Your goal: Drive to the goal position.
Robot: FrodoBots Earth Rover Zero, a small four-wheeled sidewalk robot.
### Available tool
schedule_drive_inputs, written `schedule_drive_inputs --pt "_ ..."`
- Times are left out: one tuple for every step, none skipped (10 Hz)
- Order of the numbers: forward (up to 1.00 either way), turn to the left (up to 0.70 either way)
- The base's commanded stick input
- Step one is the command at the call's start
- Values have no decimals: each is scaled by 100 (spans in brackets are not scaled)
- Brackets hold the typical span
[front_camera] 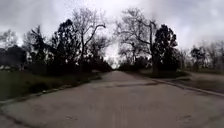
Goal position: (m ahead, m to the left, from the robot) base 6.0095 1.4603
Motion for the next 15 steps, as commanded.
schedule_drive_inputs --pt "70 0" --pt "70 0" --pt "70 0" --pt "70 0" --pt "70 0" --pt "70 0" --pt "70 0" --pt "70 0" --pt "70 0" --pt "70 0" --pt "70 0" --pt "70 0" --pt "70 0" --pt "70 0" --pt "70 0"
